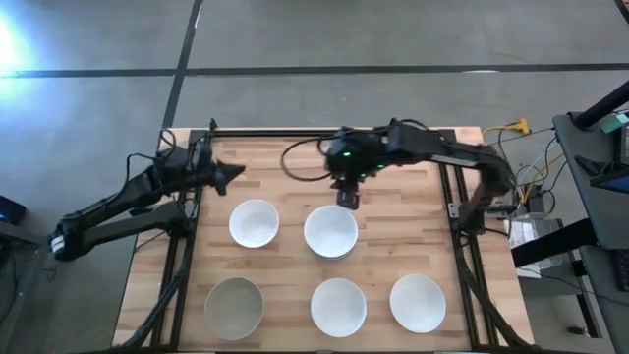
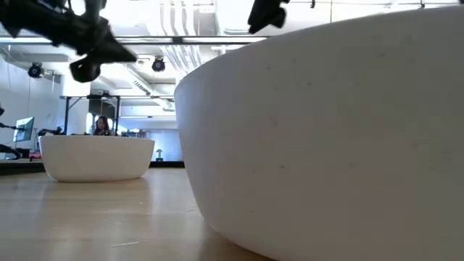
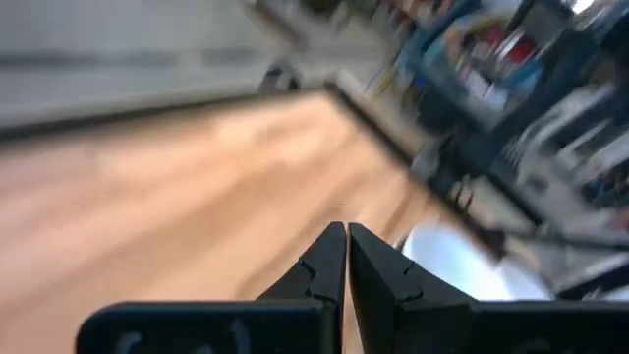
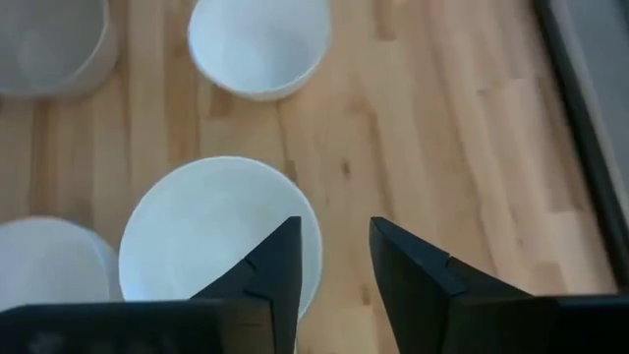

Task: Nest bowls inside each other
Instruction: Stack the white bowl on top of the white bowl

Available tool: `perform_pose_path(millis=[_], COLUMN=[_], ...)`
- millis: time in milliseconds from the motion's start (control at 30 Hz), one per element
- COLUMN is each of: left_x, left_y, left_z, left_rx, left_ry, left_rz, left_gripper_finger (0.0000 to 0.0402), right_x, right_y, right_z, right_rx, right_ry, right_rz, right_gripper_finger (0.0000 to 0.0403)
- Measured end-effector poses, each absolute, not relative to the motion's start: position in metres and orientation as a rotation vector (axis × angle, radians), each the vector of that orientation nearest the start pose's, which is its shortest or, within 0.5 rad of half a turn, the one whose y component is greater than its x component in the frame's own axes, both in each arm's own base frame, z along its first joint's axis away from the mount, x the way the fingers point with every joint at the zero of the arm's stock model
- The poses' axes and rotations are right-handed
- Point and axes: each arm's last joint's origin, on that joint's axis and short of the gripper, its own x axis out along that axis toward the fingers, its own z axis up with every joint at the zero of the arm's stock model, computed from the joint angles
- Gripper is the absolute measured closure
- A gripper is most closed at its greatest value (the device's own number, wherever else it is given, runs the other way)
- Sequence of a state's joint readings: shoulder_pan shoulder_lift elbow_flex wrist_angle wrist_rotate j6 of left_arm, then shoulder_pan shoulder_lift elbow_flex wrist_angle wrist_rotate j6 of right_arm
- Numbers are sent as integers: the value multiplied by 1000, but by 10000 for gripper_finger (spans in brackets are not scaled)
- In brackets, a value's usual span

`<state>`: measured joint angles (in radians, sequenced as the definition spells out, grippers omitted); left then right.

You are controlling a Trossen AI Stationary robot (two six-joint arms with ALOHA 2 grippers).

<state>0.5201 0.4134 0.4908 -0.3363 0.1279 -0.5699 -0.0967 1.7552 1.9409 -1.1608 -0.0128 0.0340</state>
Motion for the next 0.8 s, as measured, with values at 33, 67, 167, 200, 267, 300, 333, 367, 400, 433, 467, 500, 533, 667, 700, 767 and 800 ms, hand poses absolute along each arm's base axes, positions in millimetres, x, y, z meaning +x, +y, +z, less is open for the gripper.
perform_pose_path(millis=[33, 67, 167, 200, 267, 300, 333, 367, 400, 433, 467, 500, 533, 667, 700, 767, 800], left_x=[96, 94, 92, 91, 93, 95, 99, 104, 108, 112, 116, 120, 124, 135, 139, 143, 145], left_y=[51, 49, 49, 49, 51, 52, 54, 56, 58, 59, 61, 63, 64, 70, 72, 74, 75], left_z=[259, 254, 242, 238, 231, 226, 222, 219, 216, 212, 208, 205, 201, 191, 191, 189, 188], left_rx=[-659, -676, -723, -745, -786, -803, -817, -831, -848, -867, -880, -884, -889, -890, -876, -878, -885], left_ry=[182, 236, 386, 428, 516, 562, 601, 636, 673, 718, 760, 797, 829, 922, 919, 944, 952], left_rz=[461, 474, 543, 577, 627, 637, 636, 628, 617, 606, 594, 580, 574, 572, 559, 542, 524], left_gripper_finger=[402, 402, 402, 402, 402, 402, 402, 402, 402, 402, 402, 401, 401, 381, 373, 353, 342], right_x=[343, 336, 315, 310, 299, 294, 289, 284, 280, 276, 272, 268, 265, 253, 250, 247, 246], right_y=[-33, -33, -33, -33, -32, -32, -32, -32, -32, -32, -31, -31, -30, -29, -29, -29, -29], right_z=[390, 392, 391, 389, 382, 378, 375, 372, 368, 365, 362, 359, 357, 350, 349, 347, 346], right_rx=[94, 105, 145, 160, 194, 213, 232, 251, 272, 289, 307, 321, 337, 392, 402, 414, 415], right_ry=[946, 921, 840, 816, 772, 753, 734, 718, 703, 692, 685, 682, 678, 659, 658, 658, 657], right_rz=[-118, -144, -221, -245, -286, -305, -319, -328, -337, -347, -353, -358, -364, -382, -387, -400, -401], right_gripper_finger=[290, 292, 298, 300, 304, 306, 307, 309, 311, 313, 314, 316, 317, 323, 324, 327, 328])
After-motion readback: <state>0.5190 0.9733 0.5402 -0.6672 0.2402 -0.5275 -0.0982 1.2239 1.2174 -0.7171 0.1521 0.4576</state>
